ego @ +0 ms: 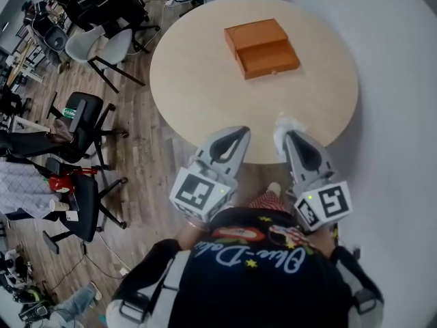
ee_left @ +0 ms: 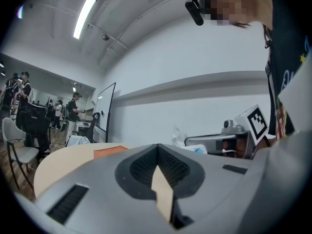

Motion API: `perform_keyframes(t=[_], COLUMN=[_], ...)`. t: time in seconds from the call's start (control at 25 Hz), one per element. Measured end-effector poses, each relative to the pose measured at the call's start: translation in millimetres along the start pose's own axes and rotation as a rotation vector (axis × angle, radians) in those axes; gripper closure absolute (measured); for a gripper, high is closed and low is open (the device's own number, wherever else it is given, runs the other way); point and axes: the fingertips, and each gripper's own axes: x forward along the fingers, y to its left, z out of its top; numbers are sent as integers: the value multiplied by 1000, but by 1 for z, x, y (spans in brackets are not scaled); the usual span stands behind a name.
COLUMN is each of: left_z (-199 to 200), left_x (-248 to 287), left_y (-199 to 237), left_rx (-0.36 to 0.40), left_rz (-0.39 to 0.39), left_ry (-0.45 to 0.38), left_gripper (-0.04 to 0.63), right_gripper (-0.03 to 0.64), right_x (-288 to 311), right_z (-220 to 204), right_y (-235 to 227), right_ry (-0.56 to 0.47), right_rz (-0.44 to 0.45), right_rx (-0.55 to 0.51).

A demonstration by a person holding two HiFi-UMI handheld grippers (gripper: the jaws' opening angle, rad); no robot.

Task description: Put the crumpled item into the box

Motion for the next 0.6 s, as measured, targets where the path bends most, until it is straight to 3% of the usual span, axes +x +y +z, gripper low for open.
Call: perform_keyframes(t=[0.6], left_z=[6], left_x=[68], left_y=[6], left_rx=[18], left_rz=[128], left_ry=[27], left_gripper=[603], right_gripper=[611], right_x=[28], right_z=[9], right_y=[-72], right_ry=[-18], right_rz=[129], right_rx=[14])
